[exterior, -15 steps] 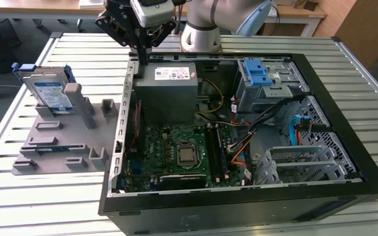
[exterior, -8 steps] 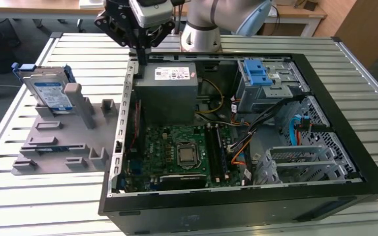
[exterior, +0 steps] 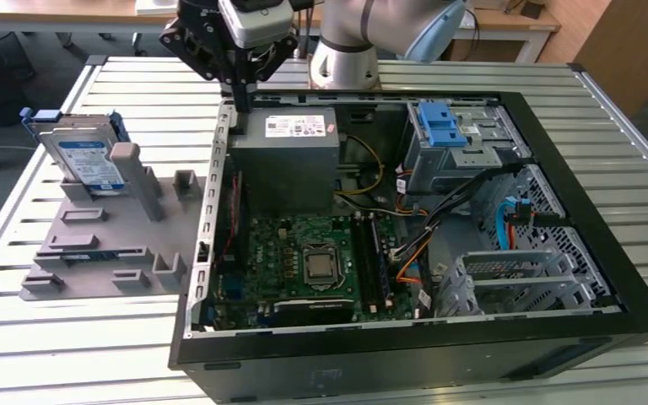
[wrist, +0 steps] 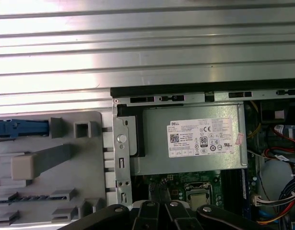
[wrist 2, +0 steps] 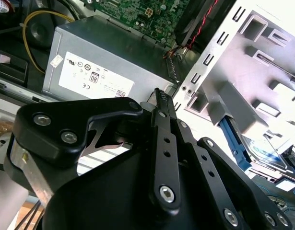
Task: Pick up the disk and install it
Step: 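Reach for the disk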
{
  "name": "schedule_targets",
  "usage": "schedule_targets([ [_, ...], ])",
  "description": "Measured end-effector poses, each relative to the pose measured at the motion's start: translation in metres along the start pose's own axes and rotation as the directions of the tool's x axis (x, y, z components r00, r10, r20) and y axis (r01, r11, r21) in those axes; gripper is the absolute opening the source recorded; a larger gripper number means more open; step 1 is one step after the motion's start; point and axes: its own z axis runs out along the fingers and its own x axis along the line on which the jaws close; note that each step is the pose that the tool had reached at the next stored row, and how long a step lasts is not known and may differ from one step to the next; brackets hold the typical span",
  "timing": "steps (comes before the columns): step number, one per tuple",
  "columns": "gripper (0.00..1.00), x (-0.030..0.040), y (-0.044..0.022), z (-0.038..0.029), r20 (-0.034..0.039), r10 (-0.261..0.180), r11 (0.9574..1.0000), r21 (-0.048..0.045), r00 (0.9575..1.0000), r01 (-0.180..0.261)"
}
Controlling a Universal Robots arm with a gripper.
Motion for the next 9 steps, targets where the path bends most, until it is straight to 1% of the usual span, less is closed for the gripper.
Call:
schedule_targets([
  [9,0.11,0.0021,-0.0001,0.0000,0.0000,0.000,1.0000,-0.0001,1.0000,0.000],
])
